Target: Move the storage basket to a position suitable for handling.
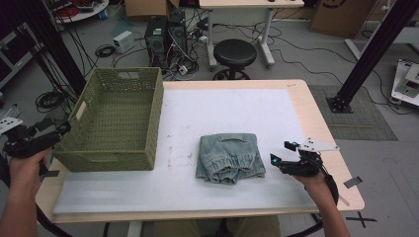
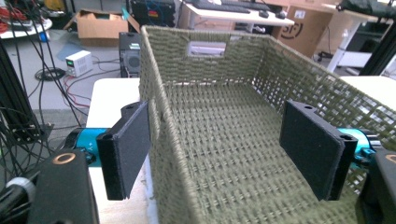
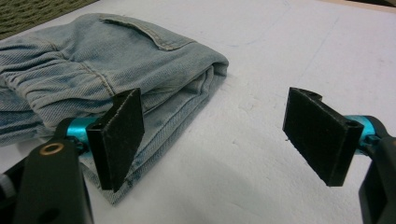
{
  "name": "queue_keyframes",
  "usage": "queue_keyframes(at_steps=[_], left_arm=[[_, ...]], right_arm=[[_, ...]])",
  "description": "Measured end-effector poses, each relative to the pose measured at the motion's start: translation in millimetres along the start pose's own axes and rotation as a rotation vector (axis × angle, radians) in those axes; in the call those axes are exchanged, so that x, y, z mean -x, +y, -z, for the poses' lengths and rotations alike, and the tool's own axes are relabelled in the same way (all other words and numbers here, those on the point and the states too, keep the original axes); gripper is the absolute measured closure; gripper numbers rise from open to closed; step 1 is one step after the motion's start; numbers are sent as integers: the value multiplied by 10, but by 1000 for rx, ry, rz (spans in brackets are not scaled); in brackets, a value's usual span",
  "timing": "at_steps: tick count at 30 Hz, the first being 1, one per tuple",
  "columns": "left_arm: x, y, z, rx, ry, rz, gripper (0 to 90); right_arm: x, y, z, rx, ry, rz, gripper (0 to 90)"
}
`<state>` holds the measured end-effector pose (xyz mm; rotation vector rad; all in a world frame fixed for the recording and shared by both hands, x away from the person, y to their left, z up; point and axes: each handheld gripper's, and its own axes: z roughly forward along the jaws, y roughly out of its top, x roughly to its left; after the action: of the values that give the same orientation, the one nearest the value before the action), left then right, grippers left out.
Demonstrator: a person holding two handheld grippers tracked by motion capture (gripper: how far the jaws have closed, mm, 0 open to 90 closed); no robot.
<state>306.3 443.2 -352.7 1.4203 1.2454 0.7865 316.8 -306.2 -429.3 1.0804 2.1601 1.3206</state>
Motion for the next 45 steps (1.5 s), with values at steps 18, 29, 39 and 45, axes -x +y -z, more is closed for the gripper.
queue_keyframes(at_steps=[18, 29, 39, 45], left_arm=[[707, 13, 47, 26, -47, -27, 240], [1093, -20, -92, 32, -139, -64, 212], [1481, 0, -277, 50, -214, -80, 212], [1716, -28, -394, 54, -240, -86, 212]], right_arm=[[-29, 22, -25, -1, 30, 12, 211], [-27, 22, -8, 6, 35, 17, 211], [-25, 28, 21, 10, 36, 24, 210], [1, 20, 31, 8, 35, 17, 211]])
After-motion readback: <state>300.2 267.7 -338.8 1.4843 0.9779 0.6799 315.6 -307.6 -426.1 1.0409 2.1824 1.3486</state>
